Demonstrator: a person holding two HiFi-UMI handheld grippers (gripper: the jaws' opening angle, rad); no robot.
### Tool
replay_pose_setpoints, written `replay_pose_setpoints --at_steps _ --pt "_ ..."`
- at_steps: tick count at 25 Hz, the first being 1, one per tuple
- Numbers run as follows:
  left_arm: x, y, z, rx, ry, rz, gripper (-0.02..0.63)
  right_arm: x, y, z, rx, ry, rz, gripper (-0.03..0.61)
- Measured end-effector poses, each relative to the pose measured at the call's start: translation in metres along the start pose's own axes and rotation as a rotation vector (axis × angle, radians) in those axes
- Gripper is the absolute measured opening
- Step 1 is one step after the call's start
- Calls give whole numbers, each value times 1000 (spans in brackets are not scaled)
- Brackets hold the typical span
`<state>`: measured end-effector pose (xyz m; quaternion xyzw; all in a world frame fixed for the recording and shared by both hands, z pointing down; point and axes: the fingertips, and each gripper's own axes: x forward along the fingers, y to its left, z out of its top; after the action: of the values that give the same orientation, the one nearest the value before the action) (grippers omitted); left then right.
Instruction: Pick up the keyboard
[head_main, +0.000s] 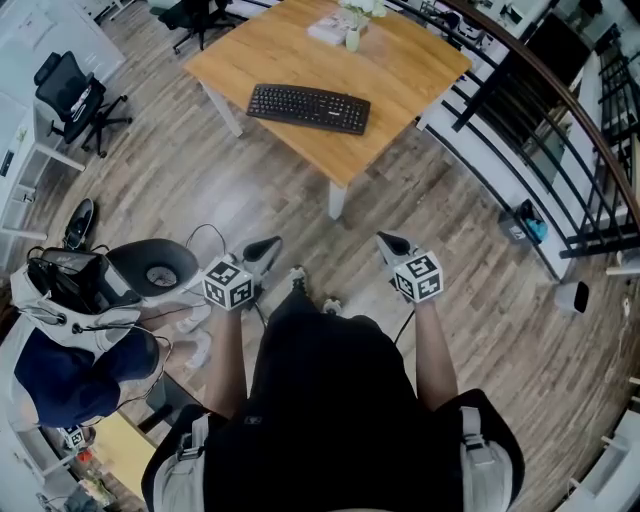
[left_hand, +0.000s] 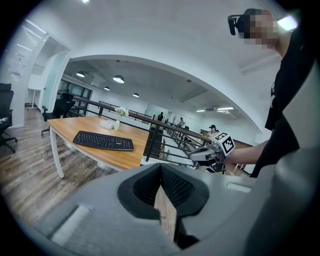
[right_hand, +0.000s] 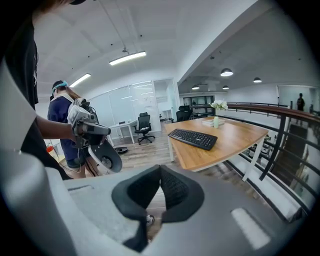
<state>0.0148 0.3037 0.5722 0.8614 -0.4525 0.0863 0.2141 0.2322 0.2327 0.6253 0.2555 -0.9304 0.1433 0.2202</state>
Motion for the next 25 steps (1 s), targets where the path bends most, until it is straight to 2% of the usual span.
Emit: replay_pose_setpoints --at_steps 11,25 --pt "9 34 11 -5 10 -20 11 25 -8 13 17 14 -26 3" --pt "19 111 46 8 27 -67 11 80 -17 56 33 18 -79 3"
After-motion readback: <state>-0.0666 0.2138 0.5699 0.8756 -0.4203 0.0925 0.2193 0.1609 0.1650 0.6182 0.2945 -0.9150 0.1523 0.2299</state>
